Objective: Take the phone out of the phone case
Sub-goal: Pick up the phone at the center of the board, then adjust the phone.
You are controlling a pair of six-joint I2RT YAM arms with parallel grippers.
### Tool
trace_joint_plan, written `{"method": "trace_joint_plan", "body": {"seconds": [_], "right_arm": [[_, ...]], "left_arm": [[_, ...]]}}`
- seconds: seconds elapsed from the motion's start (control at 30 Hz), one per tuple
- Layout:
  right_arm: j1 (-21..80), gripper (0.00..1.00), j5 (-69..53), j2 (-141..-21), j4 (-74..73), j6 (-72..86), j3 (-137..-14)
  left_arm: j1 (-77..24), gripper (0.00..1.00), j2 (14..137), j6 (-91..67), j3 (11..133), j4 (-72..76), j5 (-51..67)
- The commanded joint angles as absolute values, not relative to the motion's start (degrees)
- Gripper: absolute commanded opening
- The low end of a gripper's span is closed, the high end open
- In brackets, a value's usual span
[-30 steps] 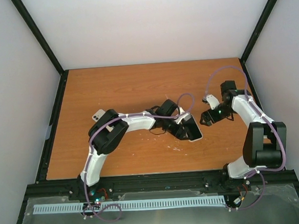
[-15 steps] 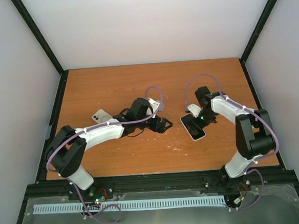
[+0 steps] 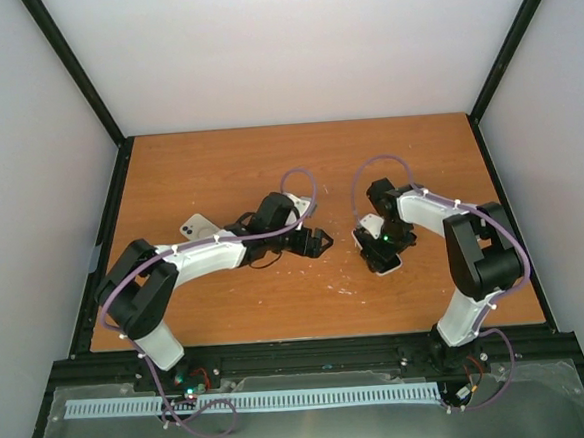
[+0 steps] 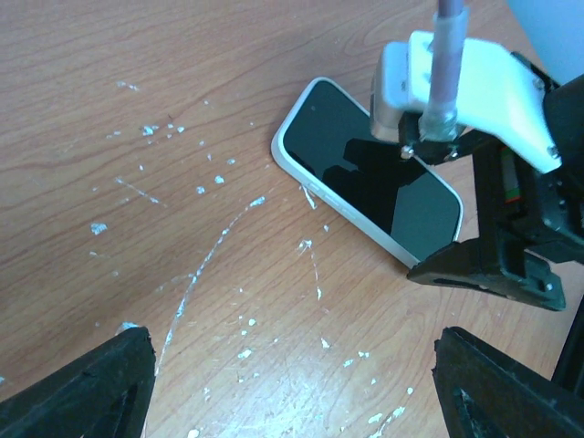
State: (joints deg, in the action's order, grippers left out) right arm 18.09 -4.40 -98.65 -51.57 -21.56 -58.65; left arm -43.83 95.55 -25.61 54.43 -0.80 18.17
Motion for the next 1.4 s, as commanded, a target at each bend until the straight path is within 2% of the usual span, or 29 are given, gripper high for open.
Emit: {"method": "trace_joint_plan", "body": {"seconds": [0.0,0.13,0.43,0.67,0.77,0.87,1.03,1.17,1.37], "right_arm": [[18.62,0.97,-1.49,-100.27,-52.63,-20.74,-58.71],[18.62,0.93,-0.22,-101.51,-51.74,-20.32,-58.38],[18.61,0.7,4.85,-103.05,-49.7,-20.02,-58.94],[17.77,0.67,-0.47,-92.48,-50.76,-22.22,-61.19],[17.45,0.63,-2.73,-88.22,-49.7,-22.99,-60.52],[17.48,0.63,-3.99,-85.91,-47.36,-23.46,-58.59],[17.35,0.63,-5.67,-84.06,-45.57,-23.91,-56.74],[17.41,0.63,-7.7,-83.25,-46.21,-24.48,-56.92],[17.49,0.63,-10.8,-80.81,-46.67,-25.0,-56.9]], "left_arm": [[-44.03,0.84,96.09,-27.17,57.83,0.92,17.07],[-44.03,0.84,95.8,-27.16,58.39,0.6,15.26],[-43.49,0.86,96.05,-30.49,59.23,-0.02,11.58],[-38.02,0.88,99.91,-37.97,58.7,5.2,17.2],[-34.9,0.84,102.92,-42.6,59.16,9.54,26.26],[-34.28,0.78,104.63,-45.02,58.89,16.13,32.48],[-34.28,0.73,109.07,-50.11,59.99,28.01,43.23],[-34.36,0.67,112.67,-54.35,60.91,35.03,47.46],[-34.75,0.62,116.83,-57.98,64.37,35.92,49.07]]}}
